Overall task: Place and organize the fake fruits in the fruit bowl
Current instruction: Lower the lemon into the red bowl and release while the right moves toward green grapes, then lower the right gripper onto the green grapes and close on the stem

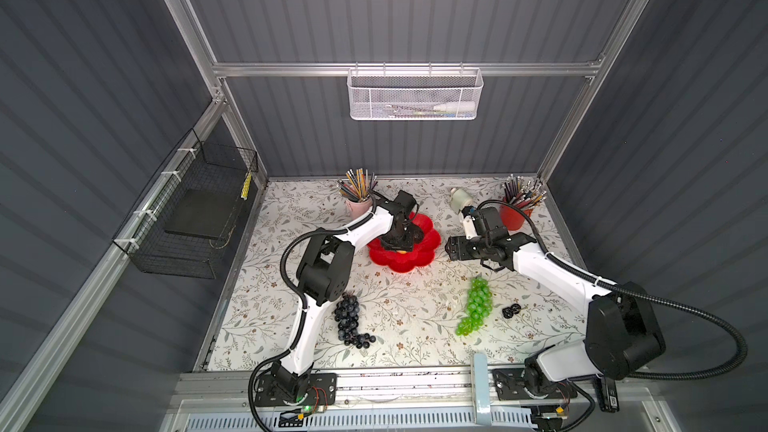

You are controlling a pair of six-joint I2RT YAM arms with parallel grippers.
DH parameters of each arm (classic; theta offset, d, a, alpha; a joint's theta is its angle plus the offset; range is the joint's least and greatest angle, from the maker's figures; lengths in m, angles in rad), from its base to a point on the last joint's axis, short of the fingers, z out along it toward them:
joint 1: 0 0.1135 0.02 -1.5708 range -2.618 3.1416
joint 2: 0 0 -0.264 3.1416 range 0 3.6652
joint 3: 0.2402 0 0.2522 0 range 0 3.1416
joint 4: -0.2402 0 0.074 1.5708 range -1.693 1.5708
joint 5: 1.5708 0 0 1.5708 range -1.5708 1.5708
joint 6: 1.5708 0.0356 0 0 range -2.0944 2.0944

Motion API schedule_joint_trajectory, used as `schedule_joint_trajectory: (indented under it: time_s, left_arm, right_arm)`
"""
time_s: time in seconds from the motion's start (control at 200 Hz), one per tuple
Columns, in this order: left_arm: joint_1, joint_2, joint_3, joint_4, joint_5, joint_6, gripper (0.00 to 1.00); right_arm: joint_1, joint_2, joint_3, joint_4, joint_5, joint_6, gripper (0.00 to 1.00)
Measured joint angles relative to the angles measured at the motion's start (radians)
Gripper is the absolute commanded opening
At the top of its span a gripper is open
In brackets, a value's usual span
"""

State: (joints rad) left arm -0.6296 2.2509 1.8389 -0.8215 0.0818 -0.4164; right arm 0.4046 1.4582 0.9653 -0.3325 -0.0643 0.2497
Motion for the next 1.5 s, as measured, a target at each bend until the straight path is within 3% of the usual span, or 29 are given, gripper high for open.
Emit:
schedule_joint_trajectory:
  time_s: [0.28, 0.445, 0.895, 1.501]
  left_arm:
    - [-0.004, 0.014, 0.011, 0.018, -0.006, -0.019, 0.57]
    - [-0.006, 0.014, 0.011, 0.034, -0.017, -0.028, 0.69]
    - [-0.014, 0.002, 0.0, 0.039, -0.05, -0.037, 0.82]
    - [-0.039, -0.458, -0.316, 0.056, -0.098, -0.041, 0.84]
  right_arm:
    - [0.0, -0.01, -0.002, -0.027, 0.0, -0.013, 0.81]
    - [0.0, -0.044, -0.026, -0.05, 0.0, -0.014, 0.81]
    - [0.0, -0.05, -0.021, -0.091, 0.001, -0.016, 0.81]
    - [0.0, -0.23, -0.095, -0.259, 0.038, 0.077, 0.72]
